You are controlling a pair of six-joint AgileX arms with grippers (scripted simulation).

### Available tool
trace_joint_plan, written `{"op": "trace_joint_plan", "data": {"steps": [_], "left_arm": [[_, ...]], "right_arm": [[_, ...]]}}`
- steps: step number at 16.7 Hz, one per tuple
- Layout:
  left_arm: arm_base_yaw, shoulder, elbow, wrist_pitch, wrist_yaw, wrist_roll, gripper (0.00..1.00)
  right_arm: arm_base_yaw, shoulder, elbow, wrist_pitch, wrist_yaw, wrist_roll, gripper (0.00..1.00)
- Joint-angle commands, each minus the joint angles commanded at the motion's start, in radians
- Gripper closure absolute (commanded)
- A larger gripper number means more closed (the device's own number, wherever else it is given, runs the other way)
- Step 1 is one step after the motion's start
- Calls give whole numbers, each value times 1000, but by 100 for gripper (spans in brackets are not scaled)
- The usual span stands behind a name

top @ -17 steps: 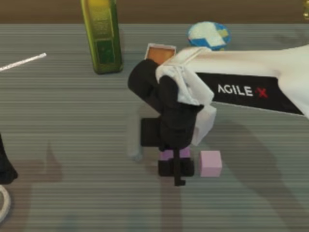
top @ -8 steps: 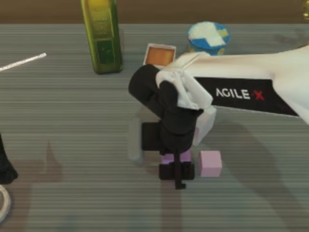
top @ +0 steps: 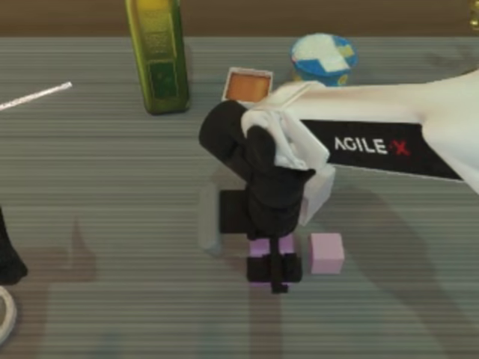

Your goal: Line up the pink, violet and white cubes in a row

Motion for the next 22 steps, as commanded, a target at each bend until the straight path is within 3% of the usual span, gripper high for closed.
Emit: {"op": "trace_joint_plan", "data": {"steps": [2, 11, 18, 22], "left_arm": [[0, 0, 0, 0, 0, 0, 0], [0, 0, 0, 0, 0, 0, 0], [0, 0, 0, 0, 0, 0, 0], [0, 0, 0, 0, 0, 0, 0]], "right_arm": [[0, 0, 0, 0, 0, 0, 0], [0, -1, 4, -4, 0, -1, 0], [5, -67, 149, -221, -1, -4, 0], [5, -77, 162, -239, -1, -4, 0]]}}
